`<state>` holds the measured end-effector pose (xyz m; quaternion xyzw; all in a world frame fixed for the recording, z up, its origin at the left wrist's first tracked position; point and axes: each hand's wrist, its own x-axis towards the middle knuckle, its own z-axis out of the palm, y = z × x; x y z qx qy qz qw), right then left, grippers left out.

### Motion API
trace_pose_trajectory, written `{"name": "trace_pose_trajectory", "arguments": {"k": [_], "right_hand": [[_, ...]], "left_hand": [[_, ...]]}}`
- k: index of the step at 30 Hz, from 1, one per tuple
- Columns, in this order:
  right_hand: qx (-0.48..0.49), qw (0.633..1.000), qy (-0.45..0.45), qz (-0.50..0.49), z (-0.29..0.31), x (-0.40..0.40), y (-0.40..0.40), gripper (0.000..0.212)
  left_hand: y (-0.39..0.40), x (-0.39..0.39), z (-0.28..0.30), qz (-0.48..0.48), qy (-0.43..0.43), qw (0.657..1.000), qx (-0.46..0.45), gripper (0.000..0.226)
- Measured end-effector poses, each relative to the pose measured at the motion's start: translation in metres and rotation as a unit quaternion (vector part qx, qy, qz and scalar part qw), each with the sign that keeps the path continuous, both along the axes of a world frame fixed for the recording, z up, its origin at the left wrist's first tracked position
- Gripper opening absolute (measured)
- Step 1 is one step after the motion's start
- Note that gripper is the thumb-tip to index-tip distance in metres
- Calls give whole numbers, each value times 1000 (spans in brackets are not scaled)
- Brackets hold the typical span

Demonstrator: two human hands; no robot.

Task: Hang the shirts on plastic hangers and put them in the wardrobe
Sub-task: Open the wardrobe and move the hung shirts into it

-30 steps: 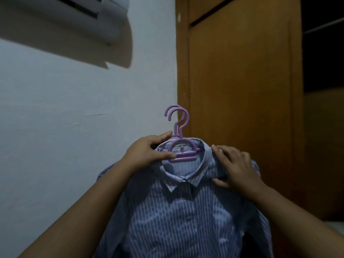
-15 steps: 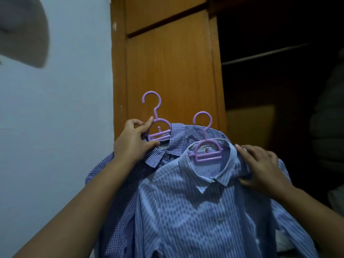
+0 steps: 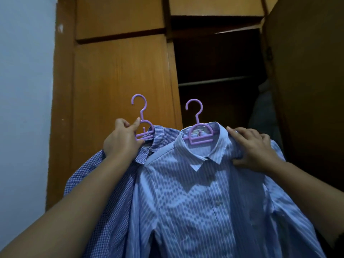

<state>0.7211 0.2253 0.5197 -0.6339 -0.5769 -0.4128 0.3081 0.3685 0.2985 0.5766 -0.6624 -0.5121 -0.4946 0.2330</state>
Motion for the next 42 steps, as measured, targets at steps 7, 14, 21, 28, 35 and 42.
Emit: {"name": "trace_pose_trajectory", "arguments": {"k": [7,14,21,28,35,42], "right_hand": [[23,997,44,-60,39,54,-15,107],[56,984,79,-151,57,107,2,103],[107,968,102,-200,72,140,38,100],[88,967,44,-234,100,142,84,97],[91,967,-15,-238,124,144,142,94],[123,960,-8,-249,152,148,209,83]], "left_hand": [[30,34,23,9,-25,1000,-15,64],[54,82,35,31,7,999,8,65],[78,126,47,44,19,998,30,69],[105,166,57,30,32,999,17,67],[141,188,72,67,75,995,10,67],[164,187,94,79,99,991,34,75]]}}
